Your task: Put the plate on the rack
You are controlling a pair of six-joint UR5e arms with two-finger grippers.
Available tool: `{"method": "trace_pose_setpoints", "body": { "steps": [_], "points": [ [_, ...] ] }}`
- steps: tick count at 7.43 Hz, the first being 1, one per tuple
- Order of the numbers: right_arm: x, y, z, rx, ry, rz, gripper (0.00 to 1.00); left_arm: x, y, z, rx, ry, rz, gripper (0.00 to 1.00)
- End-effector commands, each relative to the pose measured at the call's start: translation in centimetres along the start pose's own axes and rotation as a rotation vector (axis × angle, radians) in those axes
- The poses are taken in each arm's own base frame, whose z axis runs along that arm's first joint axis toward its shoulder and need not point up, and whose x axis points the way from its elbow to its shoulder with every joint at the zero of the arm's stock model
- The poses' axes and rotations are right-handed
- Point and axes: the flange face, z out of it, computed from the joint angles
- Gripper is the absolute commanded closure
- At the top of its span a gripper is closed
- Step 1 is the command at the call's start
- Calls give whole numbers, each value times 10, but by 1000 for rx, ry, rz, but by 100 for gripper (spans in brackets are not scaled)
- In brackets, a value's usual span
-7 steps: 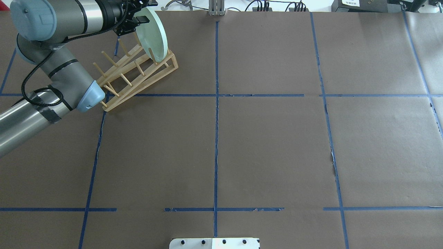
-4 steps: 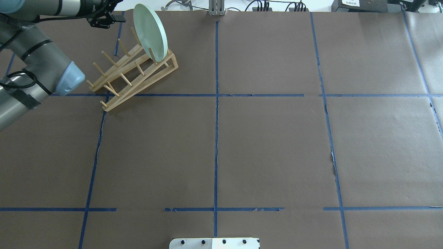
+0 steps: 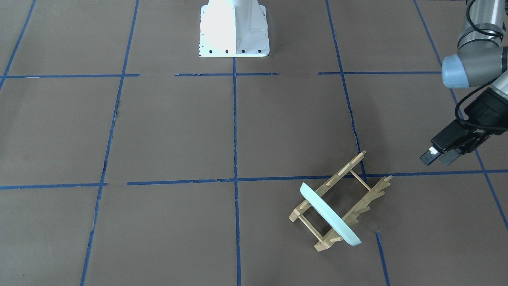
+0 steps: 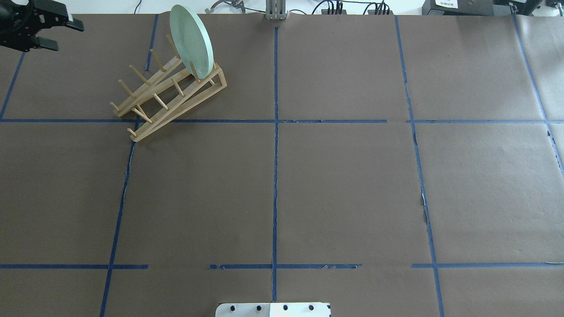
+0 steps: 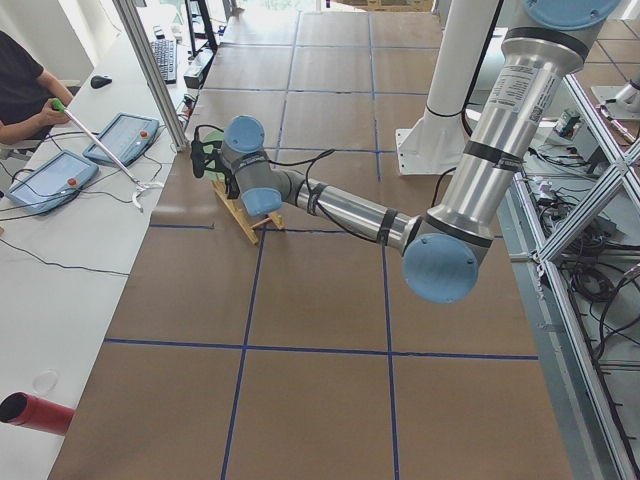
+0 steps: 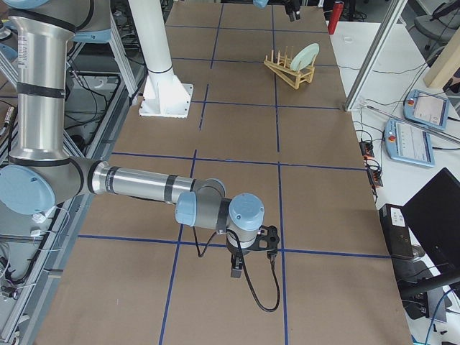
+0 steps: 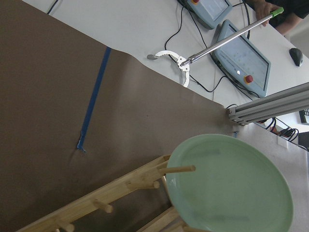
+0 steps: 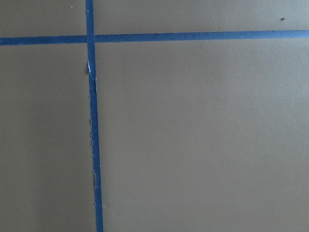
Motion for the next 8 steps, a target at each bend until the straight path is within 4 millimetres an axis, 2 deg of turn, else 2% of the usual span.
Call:
{"method": "trace_pose_setpoints", "body": {
  "steps": [1,2,3,4,5,6,7,8],
  "points": [
    [0,0,0,0,0,0,0,-137,52,-65,-25,-103,207,0],
    [0,0,0,0,0,0,0,-184,71,-81,-40,-149,289,0],
    [0,0,0,0,0,0,0,-216,88,-90,-69,-188,338,0],
    [0,0,0,0,0,0,0,-248,93,-105,-106,-253,390,0],
    [0,0,0,0,0,0,0,-275,84,-120,-160,-360,438,0],
    [0,0,0,0,0,0,0,-303,72,-152,-199,-474,428,0],
    [0,0,0,0,0,0,0,-310,52,-169,-234,-528,413,0],
    [0,0,0,0,0,0,0,-296,31,-172,-263,-539,375,0]
  ]
}}
